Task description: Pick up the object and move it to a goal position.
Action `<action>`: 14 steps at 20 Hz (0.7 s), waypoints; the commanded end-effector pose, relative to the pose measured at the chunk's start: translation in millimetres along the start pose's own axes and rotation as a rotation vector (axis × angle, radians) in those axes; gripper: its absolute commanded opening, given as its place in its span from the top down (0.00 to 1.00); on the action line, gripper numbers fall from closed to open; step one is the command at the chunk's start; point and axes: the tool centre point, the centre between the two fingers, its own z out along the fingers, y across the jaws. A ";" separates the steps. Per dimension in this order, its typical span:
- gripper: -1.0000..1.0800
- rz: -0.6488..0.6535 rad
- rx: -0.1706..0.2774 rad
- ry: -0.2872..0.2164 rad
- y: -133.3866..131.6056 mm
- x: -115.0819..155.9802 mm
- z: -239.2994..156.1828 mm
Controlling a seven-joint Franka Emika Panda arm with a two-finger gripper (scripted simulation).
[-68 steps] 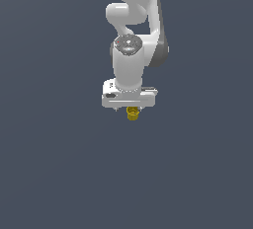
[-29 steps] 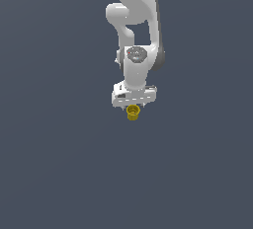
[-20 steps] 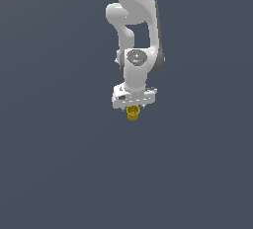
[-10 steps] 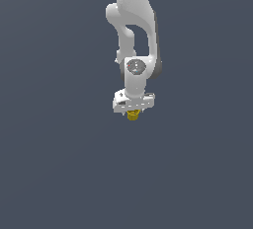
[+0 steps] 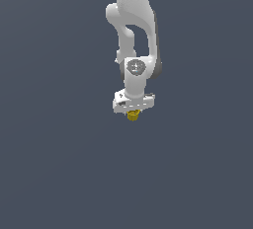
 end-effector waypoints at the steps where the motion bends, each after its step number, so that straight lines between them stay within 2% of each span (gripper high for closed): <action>1: 1.00 0.000 0.000 -0.001 -0.2 -0.1 1.1; 7: 1.00 0.000 0.000 0.000 7.9 -4.6 -4.0; 14: 1.00 0.000 0.000 0.000 43.7 -24.4 -22.9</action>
